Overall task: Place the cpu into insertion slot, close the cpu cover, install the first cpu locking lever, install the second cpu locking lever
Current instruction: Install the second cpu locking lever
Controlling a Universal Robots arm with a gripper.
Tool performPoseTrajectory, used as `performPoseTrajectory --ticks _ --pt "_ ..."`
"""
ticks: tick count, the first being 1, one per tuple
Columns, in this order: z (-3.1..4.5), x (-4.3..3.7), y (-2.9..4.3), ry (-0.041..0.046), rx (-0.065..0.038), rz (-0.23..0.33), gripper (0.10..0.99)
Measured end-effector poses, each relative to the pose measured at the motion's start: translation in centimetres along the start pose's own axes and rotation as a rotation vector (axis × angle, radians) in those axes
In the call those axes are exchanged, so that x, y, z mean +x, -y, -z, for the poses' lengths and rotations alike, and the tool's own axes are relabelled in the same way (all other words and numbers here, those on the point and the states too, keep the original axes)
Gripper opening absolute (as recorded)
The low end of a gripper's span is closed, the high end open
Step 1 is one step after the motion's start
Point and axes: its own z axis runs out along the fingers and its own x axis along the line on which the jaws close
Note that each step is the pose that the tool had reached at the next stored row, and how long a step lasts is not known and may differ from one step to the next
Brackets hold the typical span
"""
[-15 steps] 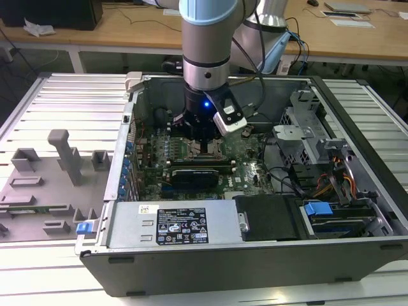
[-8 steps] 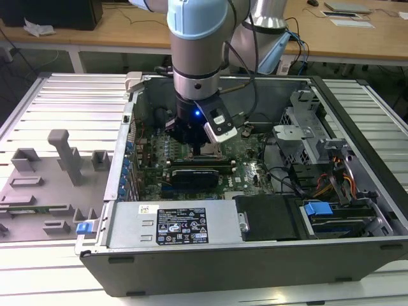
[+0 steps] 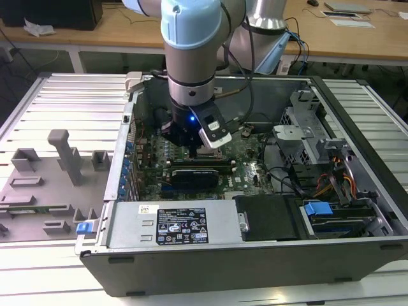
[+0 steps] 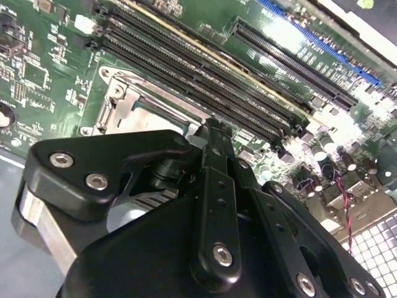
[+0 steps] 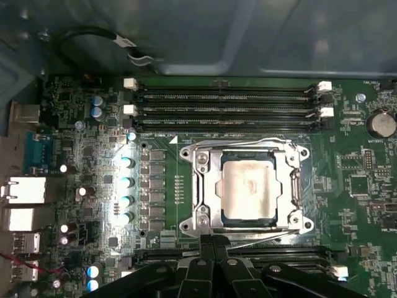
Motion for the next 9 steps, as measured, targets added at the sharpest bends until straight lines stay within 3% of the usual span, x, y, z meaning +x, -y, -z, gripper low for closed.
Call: performPoseTrajectory --ticks 1,7,9 --pt "-0.08 0.15 0.17 -0.0001 -0.014 0.001 0.106" --pt "-0.79 0.84 0.96 -0.0020 -0.056 0.010 0.106" --pt "-0.93 1.03 1.35 -0.0022 -0.077 0.011 0.106"
